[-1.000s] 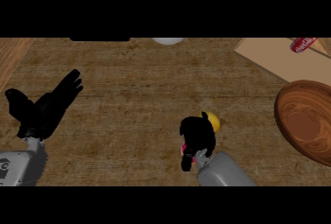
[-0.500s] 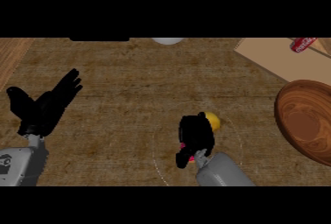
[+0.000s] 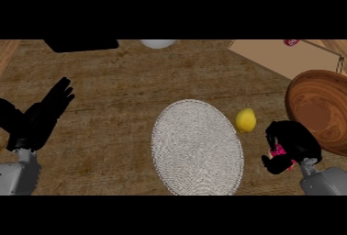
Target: Pick the cupcake from the placemat and place it in the bowl
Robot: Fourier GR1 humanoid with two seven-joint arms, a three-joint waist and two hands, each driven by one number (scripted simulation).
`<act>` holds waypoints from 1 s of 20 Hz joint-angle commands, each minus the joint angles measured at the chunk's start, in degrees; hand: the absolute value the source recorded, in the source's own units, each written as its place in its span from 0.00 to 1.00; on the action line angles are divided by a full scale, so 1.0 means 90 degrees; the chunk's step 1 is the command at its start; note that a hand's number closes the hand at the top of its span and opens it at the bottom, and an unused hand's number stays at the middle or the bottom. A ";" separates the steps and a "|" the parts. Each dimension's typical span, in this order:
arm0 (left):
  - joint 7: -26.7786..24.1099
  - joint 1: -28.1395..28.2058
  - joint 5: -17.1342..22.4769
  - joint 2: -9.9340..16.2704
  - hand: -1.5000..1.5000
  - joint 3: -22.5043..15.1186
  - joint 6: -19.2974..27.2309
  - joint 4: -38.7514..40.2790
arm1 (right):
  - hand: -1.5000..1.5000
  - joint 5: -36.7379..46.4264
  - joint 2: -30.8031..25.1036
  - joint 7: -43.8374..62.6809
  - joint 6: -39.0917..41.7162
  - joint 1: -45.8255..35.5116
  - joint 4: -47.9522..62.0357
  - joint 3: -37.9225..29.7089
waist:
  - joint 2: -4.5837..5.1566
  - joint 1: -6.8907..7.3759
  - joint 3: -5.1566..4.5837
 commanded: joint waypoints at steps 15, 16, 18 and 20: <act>0.0015 0.0159 0.0112 0.0145 0.50 0.0149 -0.0130 -0.0208 | 1.00 -0.2912 -0.4650 -0.7786 0.0053 0.1904 0.2503 -0.4275 | 0.0020 0.0021 -0.0014; 0.0065 0.0286 0.0028 0.0008 0.50 0.0036 -0.0011 -0.0331 | 1.00 -0.2953 -0.4819 -0.8232 0.0067 0.2066 0.2768 -0.4479 | 0.0013 0.0091 -0.0013; 0.0103 0.0173 0.0000 -0.0001 0.50 -0.0047 -0.0062 -0.0334 | 1.00 -0.3051 -0.5056 -0.8988 0.0105 0.2193 0.3506 -0.4883 | 0.0046 0.0222 -0.0014; 0.0009 0.0122 0.0086 0.0020 0.50 -0.0036 -0.0238 -0.0235 | 1.00 -0.3181 -0.5502 -0.9388 0.0400 0.2133 0.3992 -0.5172 | 0.0070 0.0370 -0.0023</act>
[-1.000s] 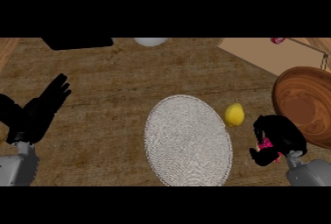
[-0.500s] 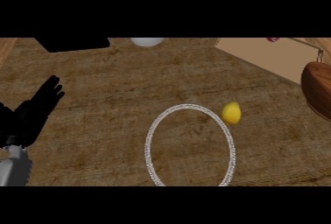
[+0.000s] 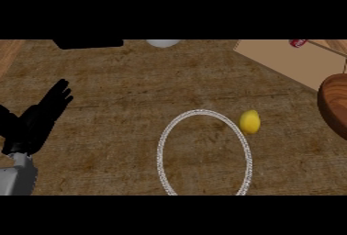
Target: Pick the cupcake from the placemat and place it in the bowl
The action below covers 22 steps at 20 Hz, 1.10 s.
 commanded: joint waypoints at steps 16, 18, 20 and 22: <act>0.0280 -0.0283 0.0089 -0.0019 0.50 0.0029 -0.0133 -0.0052 | 1.00 -0.2059 -0.0866 -0.0212 0.1966 0.0481 -0.0477 -0.0787 | 0.0021 0.0289 -0.0034; 0.0233 -0.0375 0.0008 0.0058 0.50 -0.0022 -0.0267 0.0120 | 1.00 -0.2233 -0.0743 0.0171 0.1859 0.0408 -0.0904 -0.0780 | 0.0028 0.0294 -0.0035; 0.0144 -0.0313 -0.0032 -0.0013 0.50 -0.0044 -0.0235 0.0061 | 1.00 -0.2603 -0.0821 0.0897 0.2090 0.0112 -0.1183 -0.0745 | 0.0040 0.0383 -0.0034; 0.0497 -0.0456 -0.0243 -0.0265 0.50 -0.0343 0.0059 -0.0220 | 1.00 -0.2670 -0.0551 0.1349 0.1880 -0.0039 -0.1616 -0.0517 | 0.0039 0.0411 -0.0028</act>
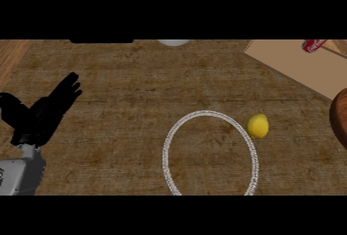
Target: Pick the cupcake from the placemat and place it in the bowl
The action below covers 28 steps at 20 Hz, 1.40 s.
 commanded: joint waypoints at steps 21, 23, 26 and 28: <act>0.0022 -0.0540 -0.0120 -0.0190 0.50 0.0000 -0.0228 0.0279 | 1.00 0.1086 0.2908 0.3196 -0.0118 -0.4292 0.0087 0.3188 | 0.0085 0.0321 0.0013; 0.0259 -0.0658 -0.0321 -0.0368 0.50 -0.0142 0.0085 0.0160 | 1.00 0.1633 0.3297 0.3003 -0.0413 -0.4609 0.0548 0.3490 | 0.0086 0.0324 0.0017; -0.0011 -0.0045 -0.0057 -0.0127 0.50 0.0109 -0.0335 -0.0024 | 1.00 0.1808 0.3719 0.3171 -0.0170 -0.5237 0.1135 0.3585 | 0.0054 0.0279 0.0013; 0.0028 -0.0320 -0.0298 -0.0336 0.50 -0.0112 -0.0084 0.0163 | 1.00 0.0933 0.4111 0.3841 0.0363 -0.5133 0.1563 0.3271 | 0.0084 0.0309 0.0013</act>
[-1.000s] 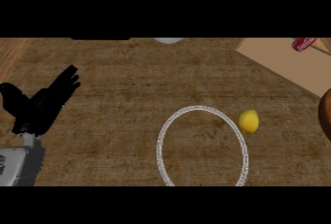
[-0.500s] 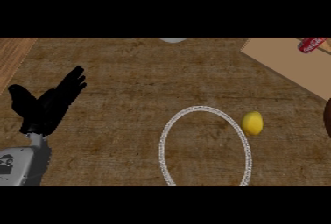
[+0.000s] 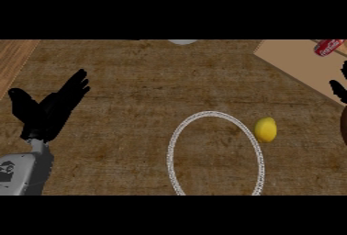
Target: Pick the cupcake from the placemat and place it in the bowl
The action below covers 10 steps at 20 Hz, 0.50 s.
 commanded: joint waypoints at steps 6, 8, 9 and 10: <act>0.0006 -0.0156 0.0194 0.0160 0.50 0.0265 -0.0197 0.0167 | 0.00 -0.0467 0.1508 0.0239 0.0136 -0.1075 0.1999 -0.0383 | 0.0002 -0.0053 0.0005; 0.0206 0.0084 -0.0100 -0.0080 0.50 -0.0070 0.0048 -0.0168 | 0.00 -0.0290 0.1574 -0.0480 -0.0146 -0.1163 0.2466 -0.0492 | 0.0001 -0.0038 0.0010; -0.0024 -0.0067 -0.0349 -0.0298 0.50 -0.0207 0.0285 -0.0027 | 0.00 -0.0240 0.1640 -0.0532 -0.0265 -0.1405 0.2786 -0.0557 | 0.0019 -0.0030 0.0010; 0.0161 -0.0063 0.0125 0.0042 0.50 0.0105 -0.0139 -0.0176 | 0.00 -0.0233 0.1653 -0.0531 -0.0411 -0.1742 0.2984 -0.0661 | 0.0027 0.0048 0.0011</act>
